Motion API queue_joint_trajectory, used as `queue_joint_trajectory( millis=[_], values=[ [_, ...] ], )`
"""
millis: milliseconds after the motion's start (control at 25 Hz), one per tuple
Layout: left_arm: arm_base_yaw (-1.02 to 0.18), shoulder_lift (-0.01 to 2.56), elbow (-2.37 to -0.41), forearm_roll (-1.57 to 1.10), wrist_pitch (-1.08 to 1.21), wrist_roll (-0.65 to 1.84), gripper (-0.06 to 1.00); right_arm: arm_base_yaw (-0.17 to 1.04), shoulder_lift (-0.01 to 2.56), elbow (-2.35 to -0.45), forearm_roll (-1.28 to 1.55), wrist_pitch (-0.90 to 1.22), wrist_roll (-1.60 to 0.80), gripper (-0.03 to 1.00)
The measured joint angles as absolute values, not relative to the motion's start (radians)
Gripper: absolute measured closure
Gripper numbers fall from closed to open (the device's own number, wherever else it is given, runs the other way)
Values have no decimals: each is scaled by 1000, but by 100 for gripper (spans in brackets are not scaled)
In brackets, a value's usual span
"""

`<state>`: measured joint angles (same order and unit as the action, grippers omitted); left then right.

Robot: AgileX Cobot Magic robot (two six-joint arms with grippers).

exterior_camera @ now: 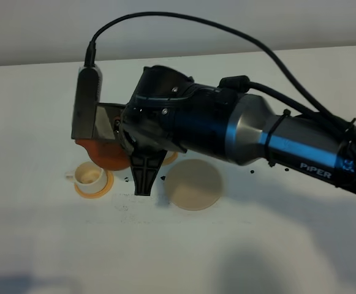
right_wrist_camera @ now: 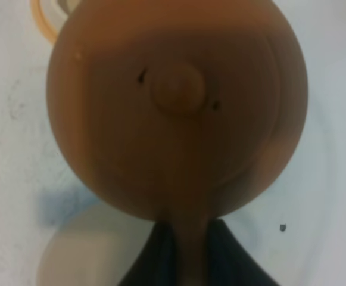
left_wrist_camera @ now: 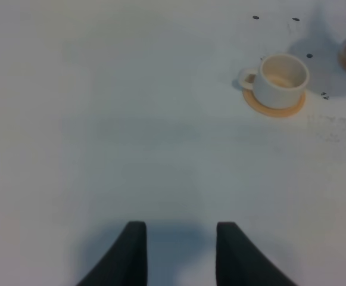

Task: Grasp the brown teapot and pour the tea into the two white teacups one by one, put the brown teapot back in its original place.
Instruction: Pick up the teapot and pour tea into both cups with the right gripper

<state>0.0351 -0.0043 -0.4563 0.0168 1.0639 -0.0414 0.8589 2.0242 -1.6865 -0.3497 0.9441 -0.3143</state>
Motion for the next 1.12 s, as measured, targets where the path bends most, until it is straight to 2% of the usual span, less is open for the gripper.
queue_joint_trajectory(
  millis=[440, 1120],
  values=[
    [35, -4, -456, 17, 1064, -41, 64, 862, 2076, -1687, -476, 935, -269, 88],
    [35, -4, -456, 17, 1064, -41, 64, 938, 2127, -1687, -654, 905, -214, 88]
  ],
)
